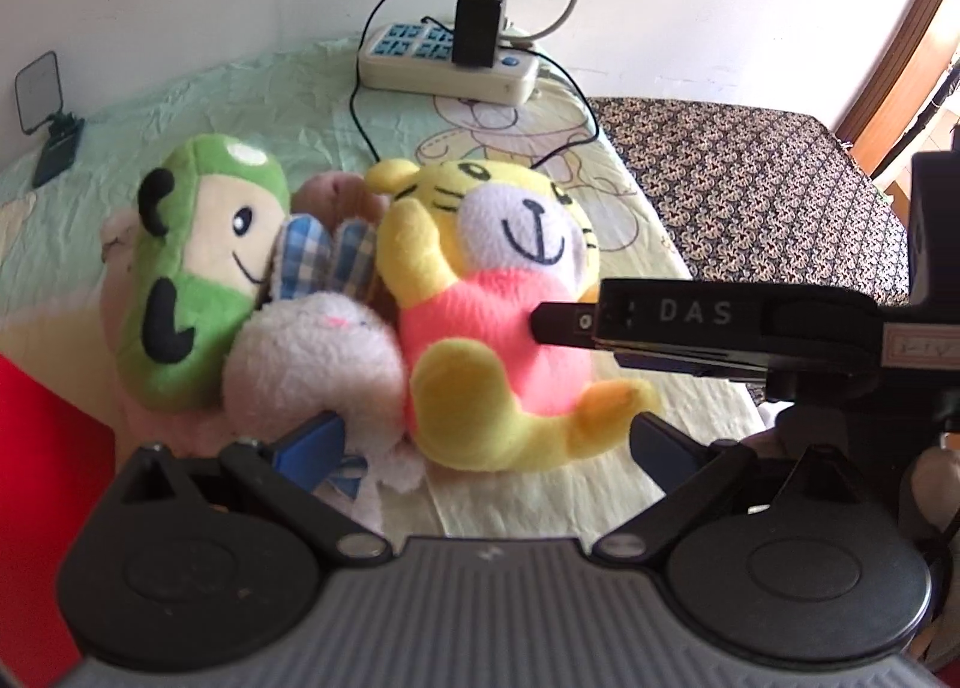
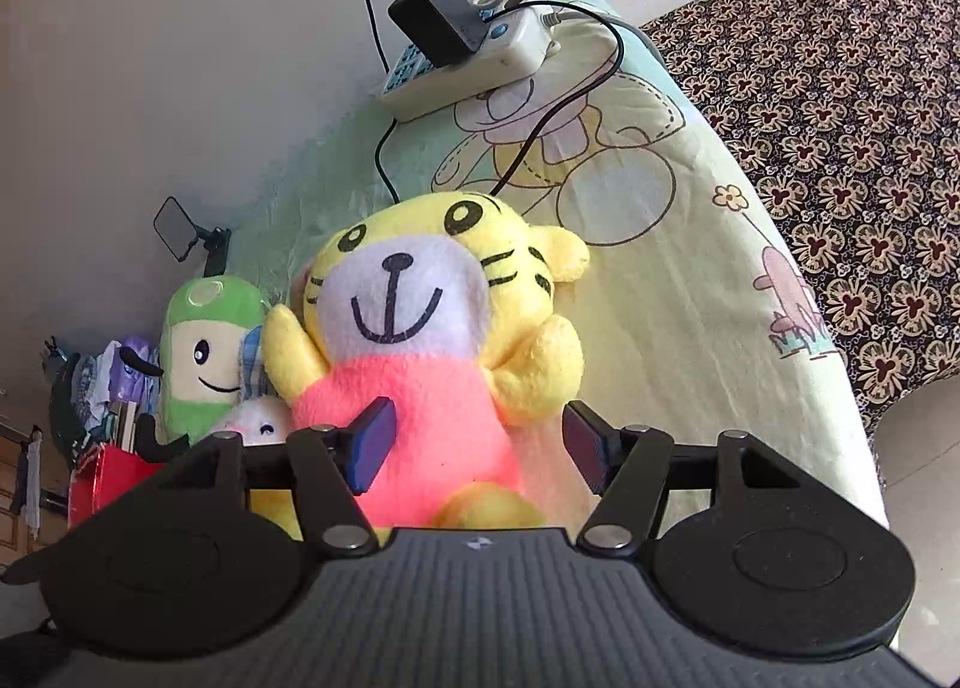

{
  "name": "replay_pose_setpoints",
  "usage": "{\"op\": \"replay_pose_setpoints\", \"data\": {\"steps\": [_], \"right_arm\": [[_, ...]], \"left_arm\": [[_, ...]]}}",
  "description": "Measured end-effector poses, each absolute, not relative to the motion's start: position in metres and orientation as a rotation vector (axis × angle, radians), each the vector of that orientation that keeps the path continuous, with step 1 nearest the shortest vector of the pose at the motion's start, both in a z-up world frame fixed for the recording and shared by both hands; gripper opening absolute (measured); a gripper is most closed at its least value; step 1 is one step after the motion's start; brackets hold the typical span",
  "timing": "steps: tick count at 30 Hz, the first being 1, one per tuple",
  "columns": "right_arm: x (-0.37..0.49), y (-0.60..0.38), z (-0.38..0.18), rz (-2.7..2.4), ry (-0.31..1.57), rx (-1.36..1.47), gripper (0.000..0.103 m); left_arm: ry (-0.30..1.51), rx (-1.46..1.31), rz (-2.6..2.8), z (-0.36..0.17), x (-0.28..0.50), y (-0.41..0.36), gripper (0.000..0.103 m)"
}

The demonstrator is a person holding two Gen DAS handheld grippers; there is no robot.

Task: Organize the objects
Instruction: 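Close the right gripper on the yellow tiger plush's head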

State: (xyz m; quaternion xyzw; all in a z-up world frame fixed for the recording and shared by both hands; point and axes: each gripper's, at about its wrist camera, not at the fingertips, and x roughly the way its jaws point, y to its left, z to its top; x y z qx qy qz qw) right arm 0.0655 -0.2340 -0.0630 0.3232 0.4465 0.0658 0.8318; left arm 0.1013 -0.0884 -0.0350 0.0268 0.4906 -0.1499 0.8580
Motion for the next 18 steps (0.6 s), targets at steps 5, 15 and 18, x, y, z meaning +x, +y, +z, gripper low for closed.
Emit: {"op": "replay_pose_setpoints", "data": {"steps": [5,15,18], "right_arm": [[0.075,-0.229,-0.069,0.182,0.946,0.726,0.068],[0.061,-0.226,-0.053,0.264,0.927,0.695,0.019],[0.046,-0.229,-0.047,0.284,0.937,0.678,0.017]], "left_arm": [[1.0,0.086,-0.316,-0.035,0.104,-0.09,0.099],[1.009,0.123,-0.407,-0.036,0.098,-0.094,0.078],[1.038,0.152,-0.425,-0.042,0.087,-0.095,0.079]]}}
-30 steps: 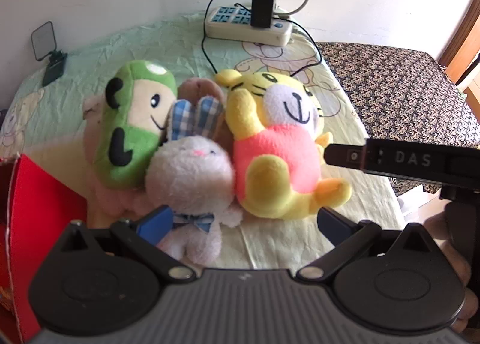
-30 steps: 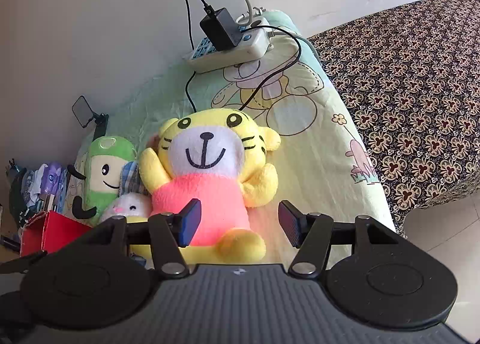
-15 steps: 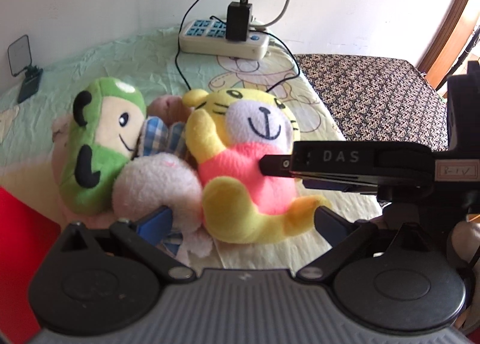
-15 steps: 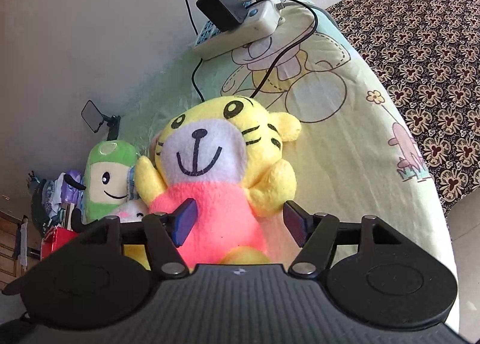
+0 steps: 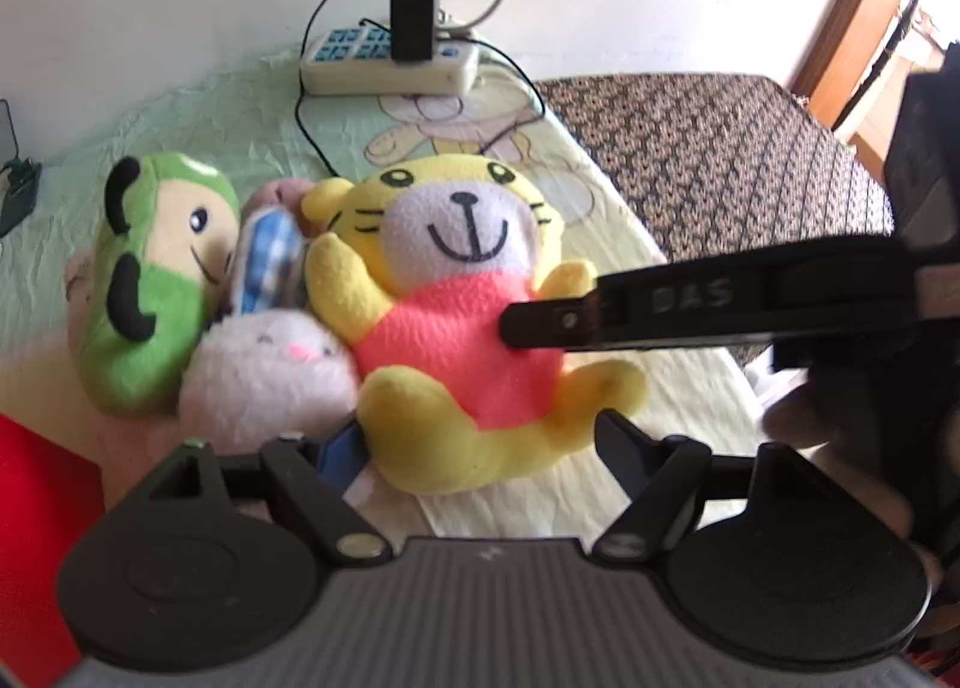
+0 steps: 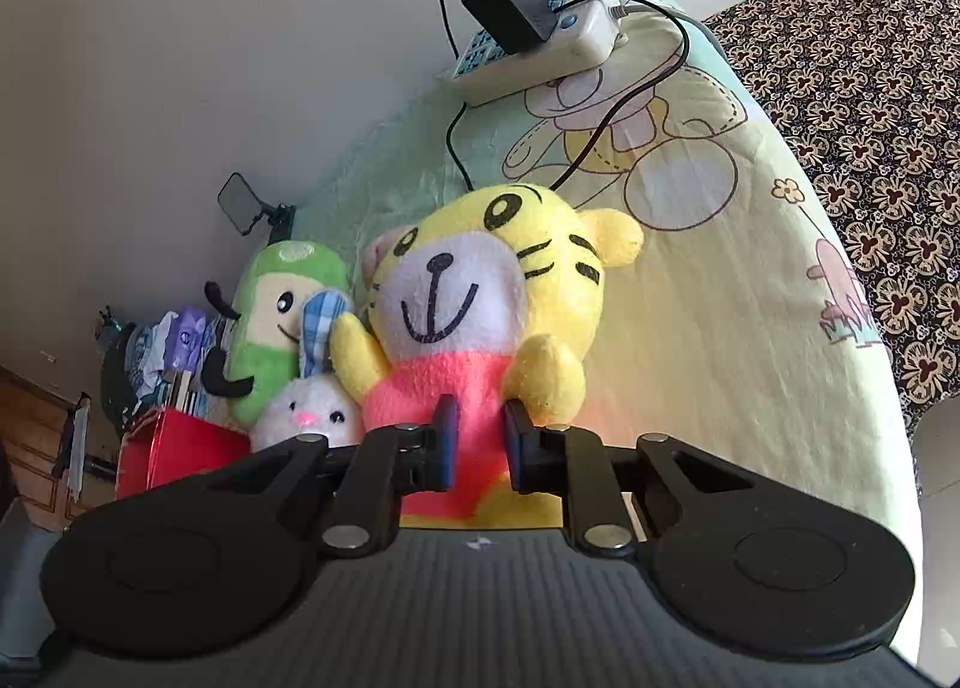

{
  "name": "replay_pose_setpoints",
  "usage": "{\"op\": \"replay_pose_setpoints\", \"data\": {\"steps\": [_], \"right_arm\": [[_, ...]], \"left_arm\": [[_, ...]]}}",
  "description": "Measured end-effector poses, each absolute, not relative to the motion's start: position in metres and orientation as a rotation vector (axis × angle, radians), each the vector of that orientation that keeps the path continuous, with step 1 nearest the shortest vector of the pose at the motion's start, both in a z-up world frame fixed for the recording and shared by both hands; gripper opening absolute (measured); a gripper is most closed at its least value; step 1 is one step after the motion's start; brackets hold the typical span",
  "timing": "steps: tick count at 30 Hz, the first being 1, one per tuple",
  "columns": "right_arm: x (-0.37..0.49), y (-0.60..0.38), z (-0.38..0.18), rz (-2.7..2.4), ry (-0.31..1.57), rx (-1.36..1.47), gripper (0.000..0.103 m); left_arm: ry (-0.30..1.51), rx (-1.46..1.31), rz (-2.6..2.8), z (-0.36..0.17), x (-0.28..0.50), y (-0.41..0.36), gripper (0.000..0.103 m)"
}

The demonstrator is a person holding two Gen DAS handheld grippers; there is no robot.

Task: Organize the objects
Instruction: 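Close the right gripper on the yellow tiger plush's head, then lift the yellow tiger with the right gripper and carry it into the red box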

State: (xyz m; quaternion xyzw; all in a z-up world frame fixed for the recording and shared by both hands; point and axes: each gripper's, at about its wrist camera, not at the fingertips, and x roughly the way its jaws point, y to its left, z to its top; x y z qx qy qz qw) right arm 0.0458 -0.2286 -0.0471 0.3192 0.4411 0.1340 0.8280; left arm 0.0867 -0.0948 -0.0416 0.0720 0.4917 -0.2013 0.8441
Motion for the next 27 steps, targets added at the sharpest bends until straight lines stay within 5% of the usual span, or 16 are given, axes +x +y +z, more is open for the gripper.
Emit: {"op": "replay_pose_setpoints", "data": {"steps": [10,13,18,22,24,27], "right_arm": [[-0.028,-0.223,-0.048,0.32,1.058,0.639,0.005],[-0.04,-0.223,-0.048,0.273,1.034,0.622,0.018],[-0.034,-0.234,-0.049,0.178,0.905,0.633,0.07],[-0.012,-0.235,-0.067,0.174,0.898,0.709,0.072],[-0.005,-0.233,-0.081,0.209,0.924,0.819,0.072],[-0.007,-0.226,-0.083,0.25,0.931,0.9,0.058]], "left_arm": [[1.1,0.136,-0.639,-0.044,0.012,-0.068,0.091],[1.063,0.21,-0.613,-0.048,0.0,-0.074,0.096],[0.996,0.229,-0.546,-0.043,0.018,-0.072,0.1],[1.011,0.181,-0.54,-0.05,0.049,-0.075,0.099],[1.054,0.151,-0.552,-0.059,0.058,-0.08,0.09],[1.062,0.148,-0.518,-0.066,0.056,-0.08,0.088]]}}
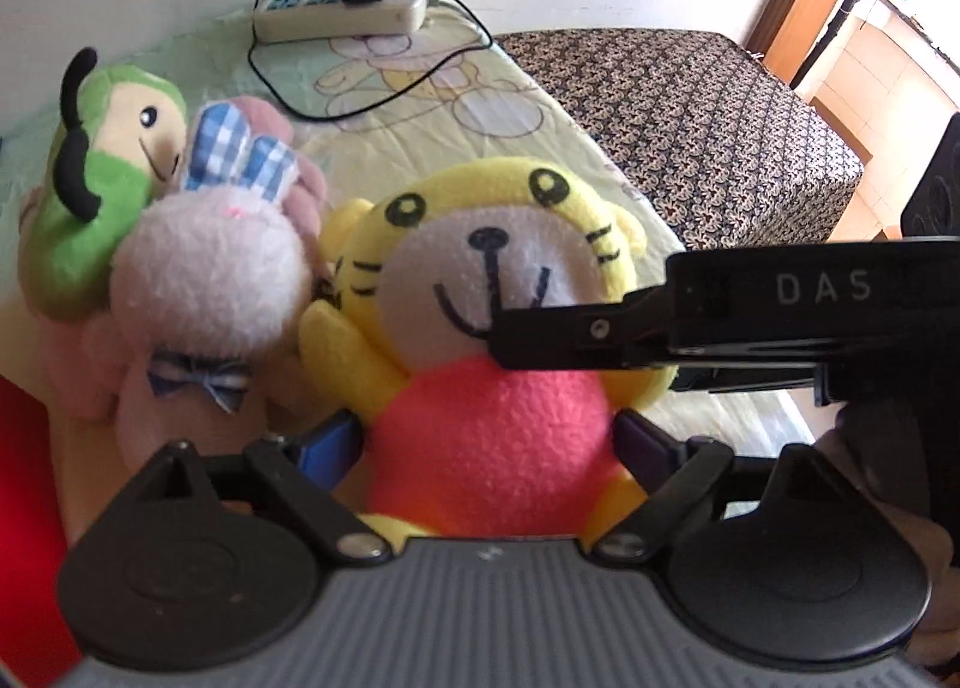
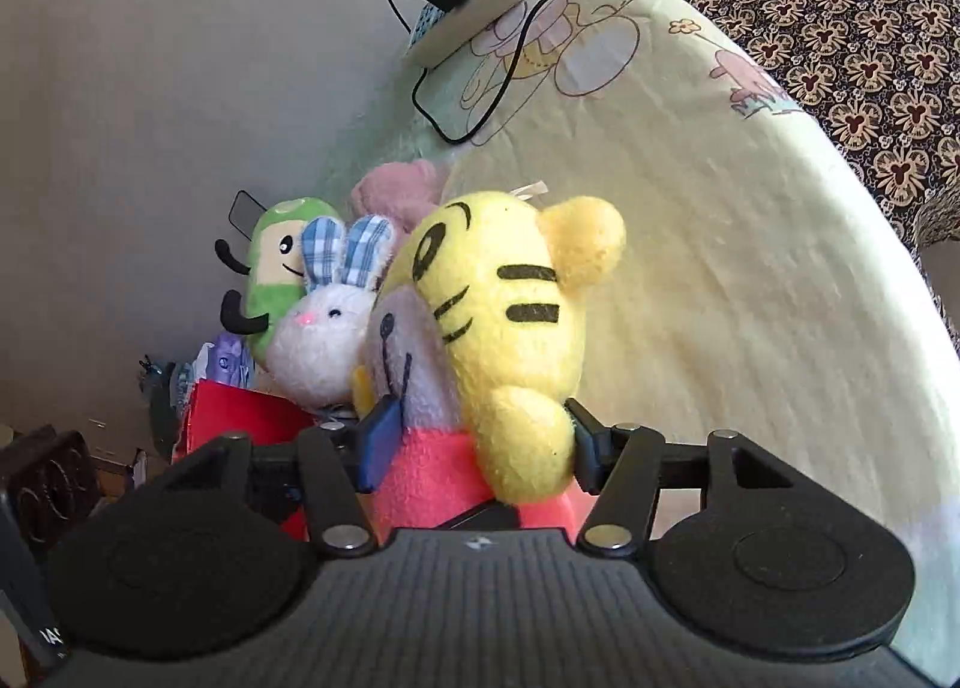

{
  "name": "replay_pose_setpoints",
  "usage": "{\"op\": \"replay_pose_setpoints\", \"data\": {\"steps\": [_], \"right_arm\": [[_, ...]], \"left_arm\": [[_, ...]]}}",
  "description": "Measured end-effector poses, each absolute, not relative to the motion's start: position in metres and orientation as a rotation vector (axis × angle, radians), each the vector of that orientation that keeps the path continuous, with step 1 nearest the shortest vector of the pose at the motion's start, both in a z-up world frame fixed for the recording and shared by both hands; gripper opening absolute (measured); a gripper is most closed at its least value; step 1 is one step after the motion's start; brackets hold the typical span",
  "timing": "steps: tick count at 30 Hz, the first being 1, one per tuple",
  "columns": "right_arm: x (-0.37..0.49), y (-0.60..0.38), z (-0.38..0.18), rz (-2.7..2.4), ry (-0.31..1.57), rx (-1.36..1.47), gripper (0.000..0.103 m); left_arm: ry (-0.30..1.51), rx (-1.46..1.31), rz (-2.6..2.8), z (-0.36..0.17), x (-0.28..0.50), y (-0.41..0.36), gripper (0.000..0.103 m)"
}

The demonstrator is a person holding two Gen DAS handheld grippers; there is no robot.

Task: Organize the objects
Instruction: 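Lift the yellow tiger with the right gripper and carry it into the red box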

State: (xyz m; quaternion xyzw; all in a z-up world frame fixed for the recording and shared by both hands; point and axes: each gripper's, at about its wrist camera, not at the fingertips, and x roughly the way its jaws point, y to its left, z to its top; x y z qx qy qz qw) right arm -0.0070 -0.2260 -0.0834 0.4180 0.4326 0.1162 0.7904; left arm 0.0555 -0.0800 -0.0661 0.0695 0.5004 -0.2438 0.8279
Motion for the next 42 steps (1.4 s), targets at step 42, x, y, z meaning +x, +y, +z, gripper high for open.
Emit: {"op": "replay_pose_setpoints", "data": {"steps": [42], "right_arm": [[-0.001,0.117,0.05,0.226,0.769,0.249,0.04]], "left_arm": [[0.896,-0.254,-0.615,0.005,0.029,0.275,0.089]]}}
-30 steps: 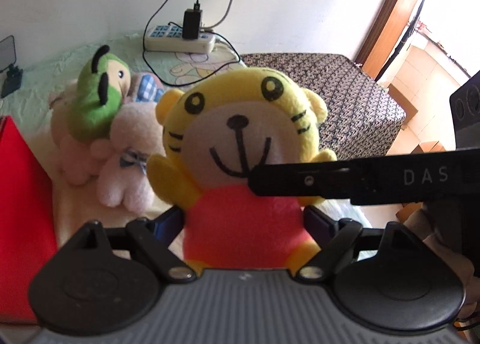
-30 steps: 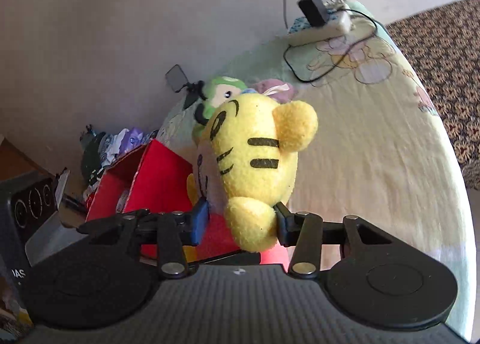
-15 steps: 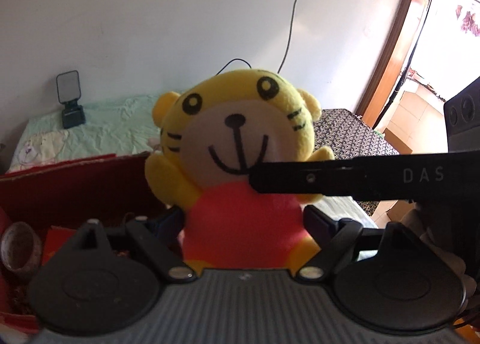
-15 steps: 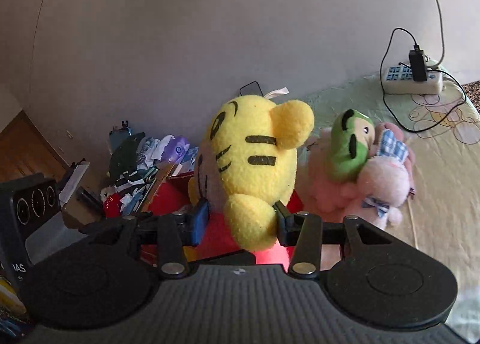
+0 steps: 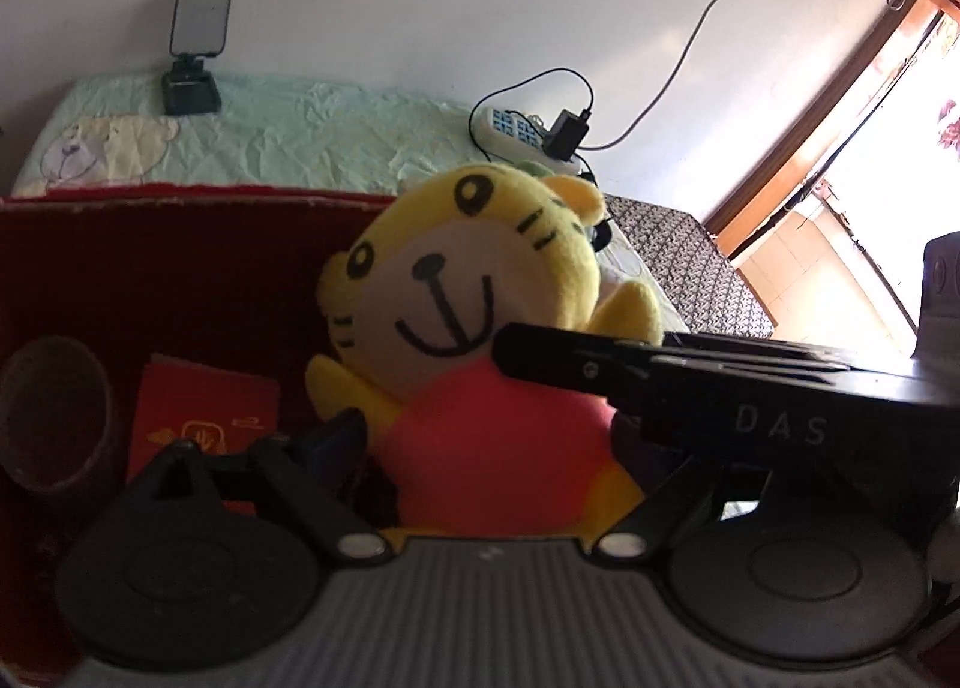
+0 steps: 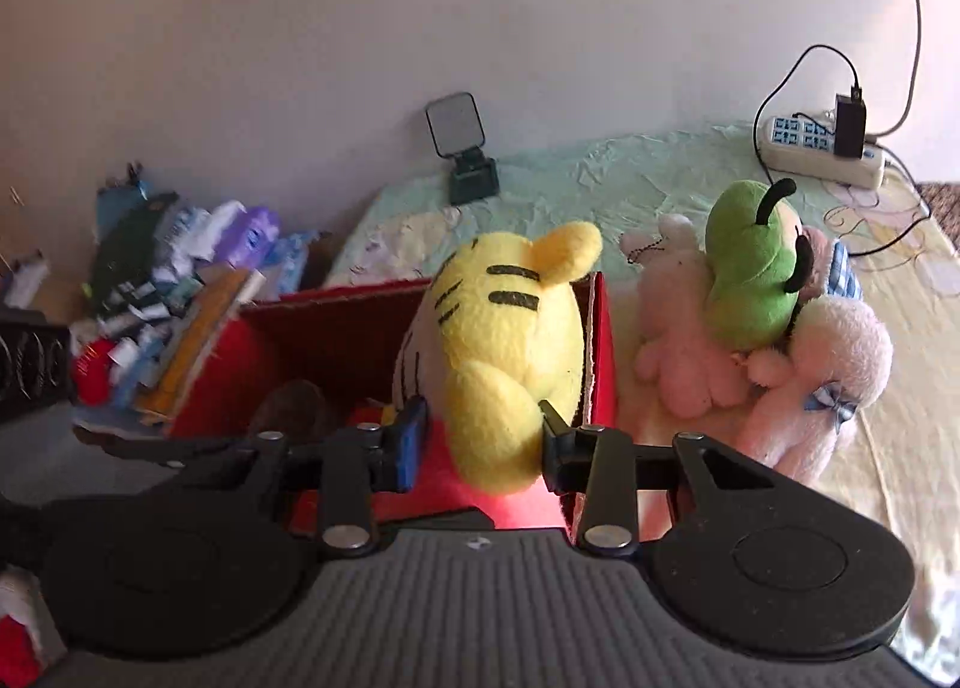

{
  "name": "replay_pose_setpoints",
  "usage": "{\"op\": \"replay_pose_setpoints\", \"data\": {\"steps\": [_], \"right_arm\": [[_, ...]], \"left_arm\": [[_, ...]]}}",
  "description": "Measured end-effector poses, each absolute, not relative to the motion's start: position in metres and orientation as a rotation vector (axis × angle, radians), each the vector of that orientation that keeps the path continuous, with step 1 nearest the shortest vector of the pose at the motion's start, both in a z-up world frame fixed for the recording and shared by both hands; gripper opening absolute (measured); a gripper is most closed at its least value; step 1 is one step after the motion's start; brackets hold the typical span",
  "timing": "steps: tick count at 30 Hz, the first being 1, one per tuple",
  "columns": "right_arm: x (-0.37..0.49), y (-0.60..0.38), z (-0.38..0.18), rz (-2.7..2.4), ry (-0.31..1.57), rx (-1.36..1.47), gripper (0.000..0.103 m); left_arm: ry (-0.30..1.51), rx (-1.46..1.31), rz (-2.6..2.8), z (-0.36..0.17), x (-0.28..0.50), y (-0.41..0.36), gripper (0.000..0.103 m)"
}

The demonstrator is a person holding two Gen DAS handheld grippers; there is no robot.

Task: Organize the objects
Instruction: 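Lift the yellow tiger with the right gripper and carry it into the red box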

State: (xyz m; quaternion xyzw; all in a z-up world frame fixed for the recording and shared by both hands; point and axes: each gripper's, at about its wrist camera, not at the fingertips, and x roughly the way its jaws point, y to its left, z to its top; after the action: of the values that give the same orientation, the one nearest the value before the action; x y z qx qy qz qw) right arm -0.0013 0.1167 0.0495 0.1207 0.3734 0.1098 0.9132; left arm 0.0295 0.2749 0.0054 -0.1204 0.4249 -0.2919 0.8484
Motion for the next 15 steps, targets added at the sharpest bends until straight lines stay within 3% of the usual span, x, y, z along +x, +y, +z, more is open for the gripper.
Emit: {"op": "replay_pose_setpoints", "data": {"steps": [15], "right_arm": [[0.026,0.151,0.023,0.086,0.905,0.027,0.039]], "left_arm": [[0.946,-0.213,-0.563,-0.015,0.037,0.281,0.089]]}}
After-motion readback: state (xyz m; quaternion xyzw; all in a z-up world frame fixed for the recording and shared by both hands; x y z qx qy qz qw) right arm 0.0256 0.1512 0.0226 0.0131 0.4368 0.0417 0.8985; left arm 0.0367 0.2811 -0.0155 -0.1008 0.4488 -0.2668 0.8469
